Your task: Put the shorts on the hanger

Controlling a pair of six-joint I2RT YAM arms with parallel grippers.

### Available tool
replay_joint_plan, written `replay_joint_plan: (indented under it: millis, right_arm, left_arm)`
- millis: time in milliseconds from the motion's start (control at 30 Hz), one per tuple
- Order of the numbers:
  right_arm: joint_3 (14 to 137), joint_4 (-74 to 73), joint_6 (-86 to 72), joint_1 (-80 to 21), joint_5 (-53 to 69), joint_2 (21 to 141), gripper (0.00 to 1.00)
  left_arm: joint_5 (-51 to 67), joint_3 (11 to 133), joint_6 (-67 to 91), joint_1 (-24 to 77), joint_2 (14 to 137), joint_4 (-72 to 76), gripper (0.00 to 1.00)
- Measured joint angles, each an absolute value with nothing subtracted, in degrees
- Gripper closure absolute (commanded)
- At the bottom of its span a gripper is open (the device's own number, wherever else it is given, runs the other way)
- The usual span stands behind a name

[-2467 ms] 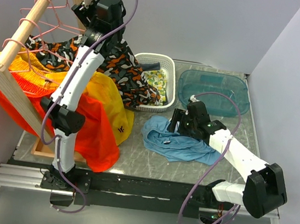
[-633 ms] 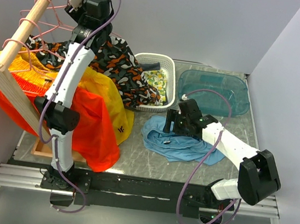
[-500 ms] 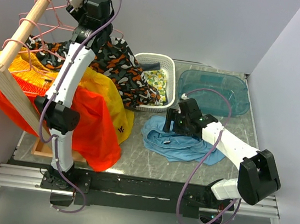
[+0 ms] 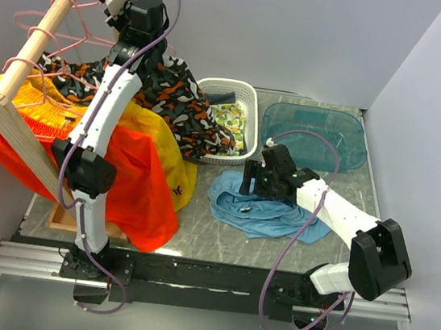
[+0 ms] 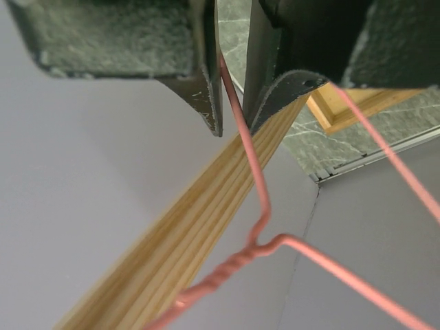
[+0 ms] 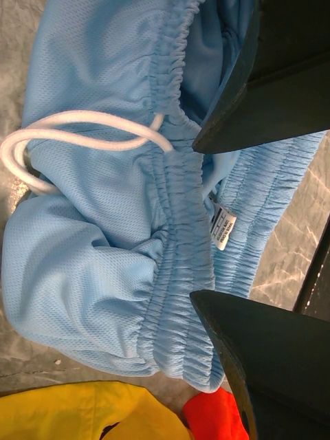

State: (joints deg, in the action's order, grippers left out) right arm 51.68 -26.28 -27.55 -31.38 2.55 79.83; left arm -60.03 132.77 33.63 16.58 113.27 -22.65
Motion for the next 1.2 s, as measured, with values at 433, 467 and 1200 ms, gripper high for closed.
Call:
replay_joint_plan:
  millis: [433, 467, 1200]
  right_arm:
    - [51.8, -26.3, -27.6, -31.4, 2.4, 80.6, 0.13]
    - [51.7, -26.3, -27.6, -31.4, 2.4, 80.6, 0.13]
    - [51.6, -26.2, -27.6, -31.7, 1.5, 80.1, 0.12]
  left_arm:
    - [-60.4, 129.3, 32.0, 17.0, 110.6, -18.6, 0.93]
    - [-60.4, 128.9, 31.9, 17.2, 110.4, -18.2, 0.93]
    - [-61.1, 128.1, 30.8, 24.3, 109.3, -15.3, 0.98]
